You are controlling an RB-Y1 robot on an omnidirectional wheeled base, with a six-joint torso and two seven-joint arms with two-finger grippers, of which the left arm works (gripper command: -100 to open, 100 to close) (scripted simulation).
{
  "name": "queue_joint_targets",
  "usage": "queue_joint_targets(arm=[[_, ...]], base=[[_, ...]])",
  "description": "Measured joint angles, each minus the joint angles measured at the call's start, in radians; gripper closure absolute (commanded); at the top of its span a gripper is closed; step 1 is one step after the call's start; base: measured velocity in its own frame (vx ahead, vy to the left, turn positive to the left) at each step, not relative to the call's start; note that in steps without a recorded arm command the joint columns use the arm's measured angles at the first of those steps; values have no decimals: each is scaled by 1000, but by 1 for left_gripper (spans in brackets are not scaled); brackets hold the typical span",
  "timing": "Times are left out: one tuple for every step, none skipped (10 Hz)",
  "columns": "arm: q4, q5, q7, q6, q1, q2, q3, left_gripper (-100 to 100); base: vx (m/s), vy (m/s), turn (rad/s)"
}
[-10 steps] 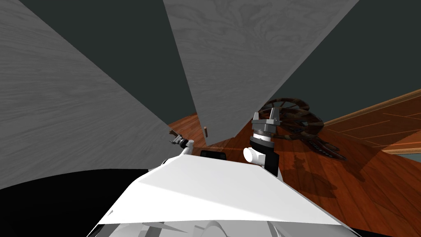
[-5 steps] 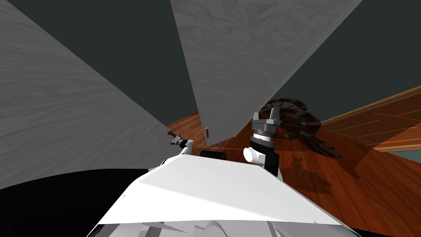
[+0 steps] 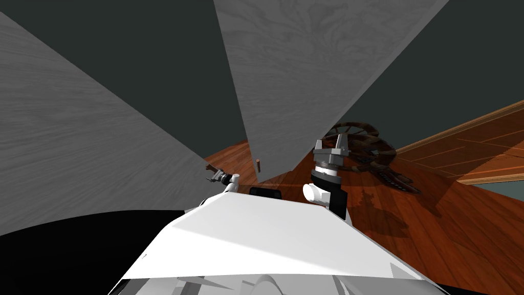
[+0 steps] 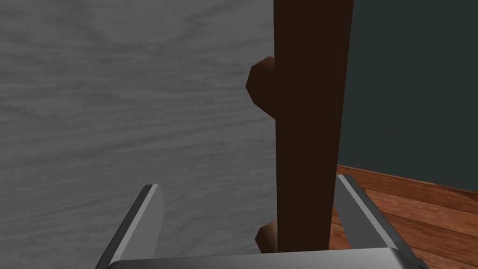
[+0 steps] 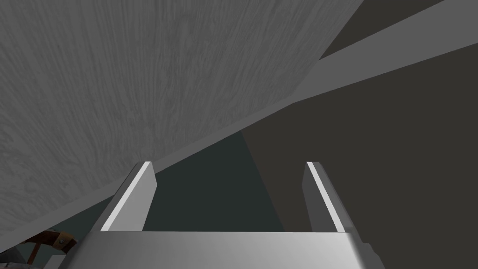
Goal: Push the door open
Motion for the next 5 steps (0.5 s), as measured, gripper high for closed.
queue_joint_targets(arm=[[-2, 6, 0, -3, 2, 0, 11, 100], [-11, 7, 0, -5, 12, -4, 16, 100], [4, 7, 3, -13, 3, -3, 17, 100], [17, 10, 11, -25, 1, -2, 26, 100], [-35, 20, -13, -18, 24, -20, 44, 100]], base=[[13, 37, -64], [3, 16, 13], [18, 30, -87], [36, 57, -131], [26, 54, -4]])
